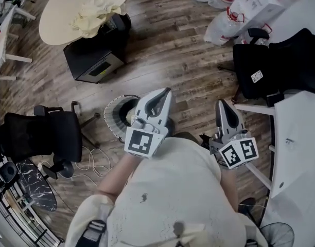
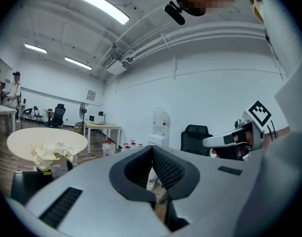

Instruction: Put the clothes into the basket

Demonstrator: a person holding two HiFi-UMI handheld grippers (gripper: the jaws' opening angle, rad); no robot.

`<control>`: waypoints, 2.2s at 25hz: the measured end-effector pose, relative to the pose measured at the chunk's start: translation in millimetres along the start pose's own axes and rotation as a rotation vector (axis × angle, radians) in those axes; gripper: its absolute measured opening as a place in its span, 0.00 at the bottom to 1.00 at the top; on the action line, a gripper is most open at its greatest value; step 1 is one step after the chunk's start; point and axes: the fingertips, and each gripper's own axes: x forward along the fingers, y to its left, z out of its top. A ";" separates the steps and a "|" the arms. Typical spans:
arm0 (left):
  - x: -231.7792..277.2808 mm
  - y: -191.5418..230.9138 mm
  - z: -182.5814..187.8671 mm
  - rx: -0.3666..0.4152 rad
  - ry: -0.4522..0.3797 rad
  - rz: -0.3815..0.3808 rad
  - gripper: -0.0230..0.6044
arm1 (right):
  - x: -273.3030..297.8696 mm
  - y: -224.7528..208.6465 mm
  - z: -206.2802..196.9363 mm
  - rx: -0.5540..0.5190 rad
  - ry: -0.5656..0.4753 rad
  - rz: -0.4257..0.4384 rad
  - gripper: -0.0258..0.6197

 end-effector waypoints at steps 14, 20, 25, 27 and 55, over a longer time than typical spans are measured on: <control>-51.1 128.8 22.4 -0.026 -0.059 0.245 0.07 | 126.9 93.4 7.7 -0.093 0.077 0.235 0.05; -91.9 177.7 31.0 -0.052 -0.095 0.382 0.07 | 171.3 140.5 3.0 -0.120 0.118 0.343 0.05; -119.0 215.2 29.3 -0.064 -0.119 0.486 0.07 | 209.3 175.2 -4.4 -0.157 0.146 0.431 0.05; -127.0 231.1 29.7 -0.066 -0.124 0.529 0.07 | 225.3 189.9 -5.3 -0.168 0.159 0.471 0.05; 19.4 421.3 89.0 -0.086 -0.172 0.944 0.07 | 542.7 177.7 78.7 -0.231 0.321 0.846 0.05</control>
